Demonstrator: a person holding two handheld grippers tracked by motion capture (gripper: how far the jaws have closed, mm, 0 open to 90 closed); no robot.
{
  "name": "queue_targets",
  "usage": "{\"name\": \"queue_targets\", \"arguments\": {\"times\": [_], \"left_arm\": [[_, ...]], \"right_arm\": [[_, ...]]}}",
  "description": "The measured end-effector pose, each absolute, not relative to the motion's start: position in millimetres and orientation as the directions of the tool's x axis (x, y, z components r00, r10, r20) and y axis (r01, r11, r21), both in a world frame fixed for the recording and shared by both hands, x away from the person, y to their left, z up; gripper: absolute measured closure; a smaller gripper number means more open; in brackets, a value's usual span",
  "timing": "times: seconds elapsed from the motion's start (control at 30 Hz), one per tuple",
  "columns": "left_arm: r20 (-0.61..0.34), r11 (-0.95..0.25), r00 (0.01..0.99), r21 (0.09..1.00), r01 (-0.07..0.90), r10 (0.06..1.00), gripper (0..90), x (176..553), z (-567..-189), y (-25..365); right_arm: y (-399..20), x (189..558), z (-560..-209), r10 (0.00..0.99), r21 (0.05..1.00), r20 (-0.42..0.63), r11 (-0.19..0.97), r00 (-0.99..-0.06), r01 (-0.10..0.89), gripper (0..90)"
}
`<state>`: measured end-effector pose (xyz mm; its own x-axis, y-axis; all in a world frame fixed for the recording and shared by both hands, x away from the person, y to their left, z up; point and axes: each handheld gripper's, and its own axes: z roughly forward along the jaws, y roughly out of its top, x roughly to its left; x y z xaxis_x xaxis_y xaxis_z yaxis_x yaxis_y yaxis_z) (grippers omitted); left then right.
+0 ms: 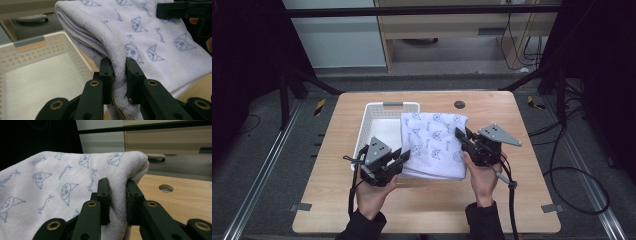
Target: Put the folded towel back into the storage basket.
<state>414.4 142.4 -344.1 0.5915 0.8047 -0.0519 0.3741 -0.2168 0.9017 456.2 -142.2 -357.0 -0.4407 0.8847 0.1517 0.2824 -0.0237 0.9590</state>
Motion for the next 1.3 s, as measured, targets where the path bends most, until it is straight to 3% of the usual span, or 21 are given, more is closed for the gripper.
{"name": "queue_targets", "arguments": {"times": [1.3], "left_arm": [[-0.092,-0.101,0.459,0.92,0.379,0.884,76.6,430,-338,222]], "right_arm": [[-47,500,-328,0.852,0.967,0.067,0.073,-0.519,0.245,76.6]]}}
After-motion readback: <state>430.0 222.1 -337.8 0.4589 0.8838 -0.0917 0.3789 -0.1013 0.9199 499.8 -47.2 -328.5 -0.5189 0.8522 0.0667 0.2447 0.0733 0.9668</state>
